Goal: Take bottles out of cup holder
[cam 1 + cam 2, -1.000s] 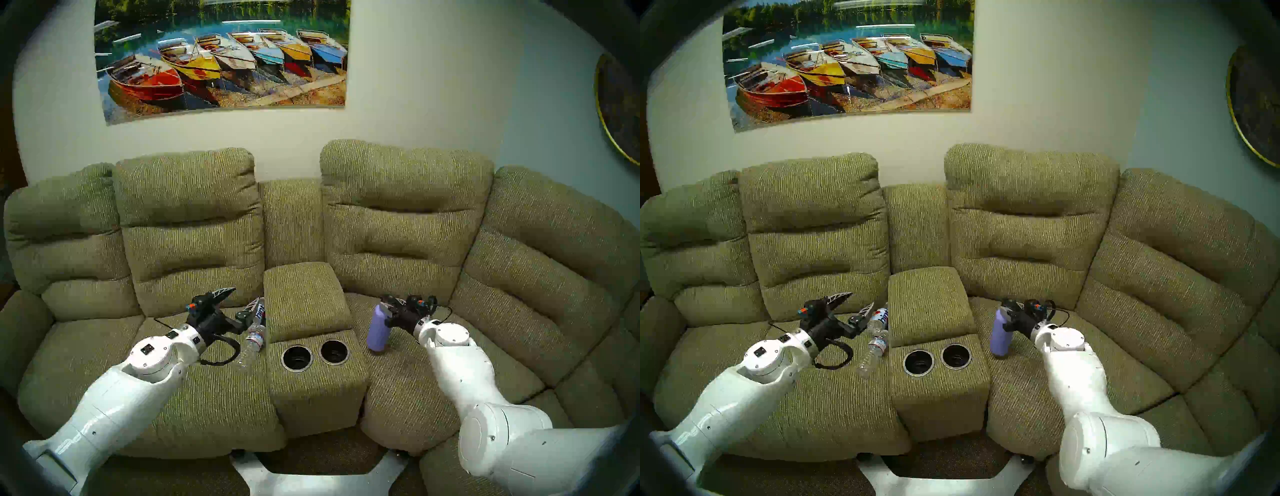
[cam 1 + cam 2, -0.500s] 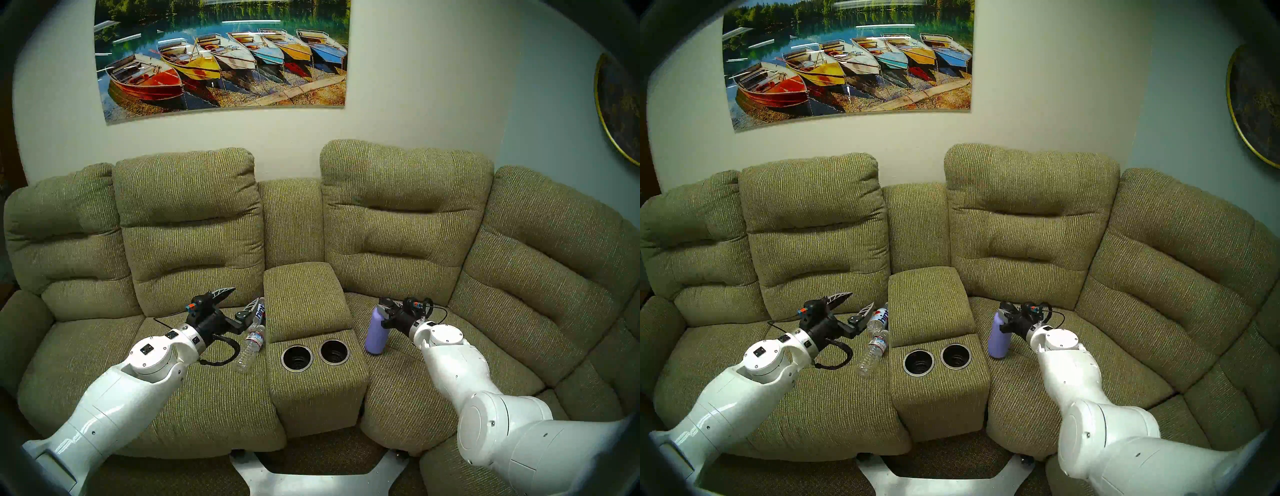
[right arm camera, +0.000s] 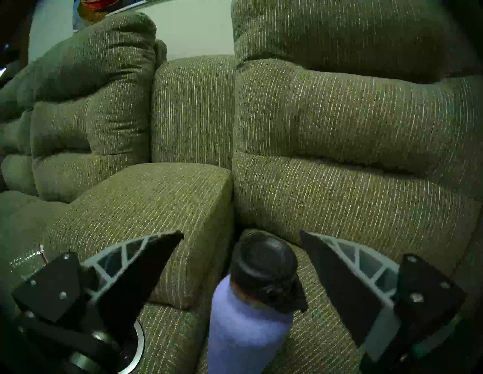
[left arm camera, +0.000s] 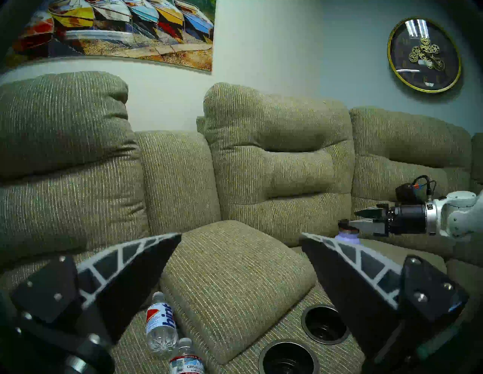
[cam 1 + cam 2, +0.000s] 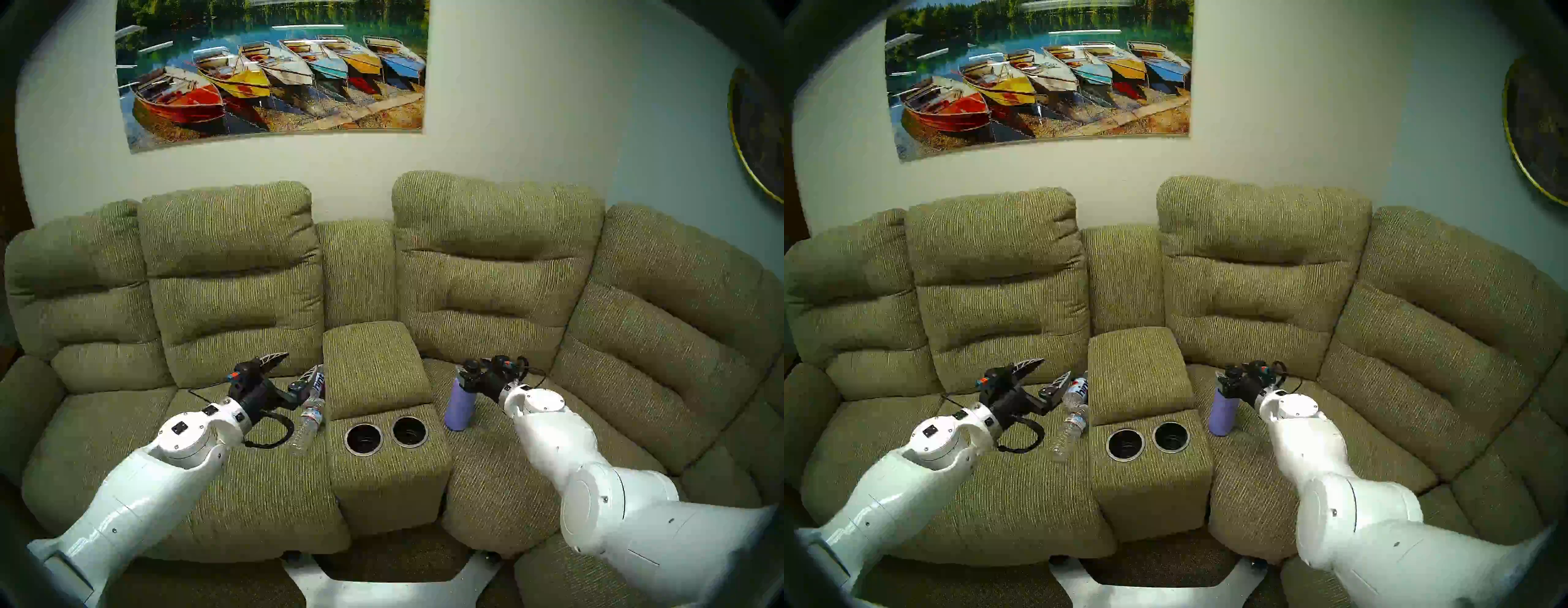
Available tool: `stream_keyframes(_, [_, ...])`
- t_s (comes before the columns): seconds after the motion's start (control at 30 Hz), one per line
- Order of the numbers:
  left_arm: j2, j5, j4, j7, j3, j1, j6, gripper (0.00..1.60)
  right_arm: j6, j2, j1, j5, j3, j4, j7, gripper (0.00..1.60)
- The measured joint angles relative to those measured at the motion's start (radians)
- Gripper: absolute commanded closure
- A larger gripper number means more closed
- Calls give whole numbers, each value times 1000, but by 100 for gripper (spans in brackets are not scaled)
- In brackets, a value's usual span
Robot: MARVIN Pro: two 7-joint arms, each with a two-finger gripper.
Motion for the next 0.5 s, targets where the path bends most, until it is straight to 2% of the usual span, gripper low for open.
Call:
stream_keyframes(0.23, [0,0,0,-2,0,0,0,0,-33,6,-2,8,11,-35,16,0])
stream_keyframes(0.5, [0,0,0,-2,1,0,0,0,-110,7,-12,25,35,-140,44,0])
